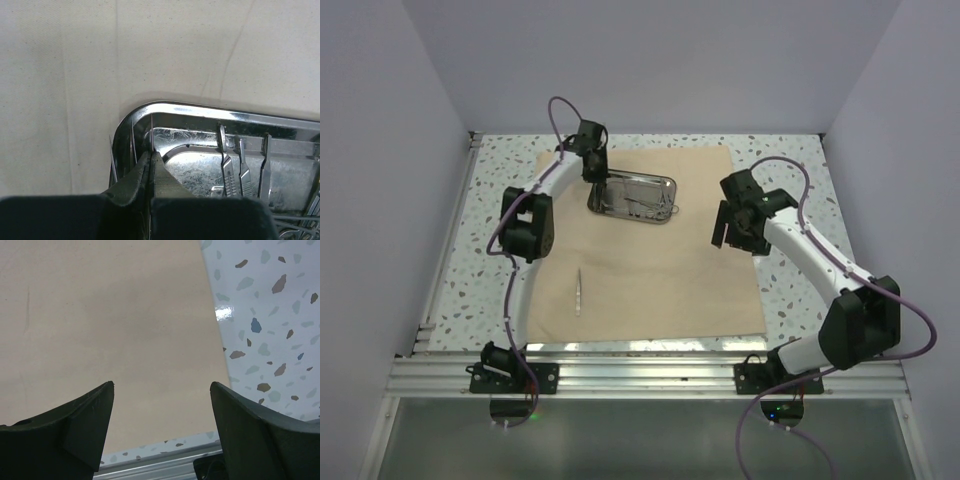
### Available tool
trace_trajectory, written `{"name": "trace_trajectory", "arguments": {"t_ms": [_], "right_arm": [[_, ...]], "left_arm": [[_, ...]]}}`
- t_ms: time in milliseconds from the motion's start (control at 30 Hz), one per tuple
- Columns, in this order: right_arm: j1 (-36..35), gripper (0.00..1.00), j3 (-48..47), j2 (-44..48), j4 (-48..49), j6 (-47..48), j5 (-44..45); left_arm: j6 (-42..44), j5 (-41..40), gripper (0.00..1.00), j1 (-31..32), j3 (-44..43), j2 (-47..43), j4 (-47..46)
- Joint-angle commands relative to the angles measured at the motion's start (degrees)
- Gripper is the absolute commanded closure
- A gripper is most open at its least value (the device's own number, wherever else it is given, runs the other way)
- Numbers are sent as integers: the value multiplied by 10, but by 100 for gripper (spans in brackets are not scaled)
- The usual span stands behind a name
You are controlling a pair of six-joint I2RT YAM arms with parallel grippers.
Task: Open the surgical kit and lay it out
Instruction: Pick up the medical item from the container.
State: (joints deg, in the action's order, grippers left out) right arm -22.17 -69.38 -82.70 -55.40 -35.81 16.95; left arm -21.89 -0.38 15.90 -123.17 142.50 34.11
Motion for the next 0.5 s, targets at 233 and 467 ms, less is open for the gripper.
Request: {"name": "trace_trajectory", "arguments": {"t_ms": [233, 467], "right_arm": [[-1, 19, -52, -16, 24, 20, -8], [-1, 19, -98, -54, 39, 36, -22]], "left_arm": [[-23, 1, 100, -9, 37, -154, 72], [-38, -1, 100, 7, 222, -350, 61]]}}
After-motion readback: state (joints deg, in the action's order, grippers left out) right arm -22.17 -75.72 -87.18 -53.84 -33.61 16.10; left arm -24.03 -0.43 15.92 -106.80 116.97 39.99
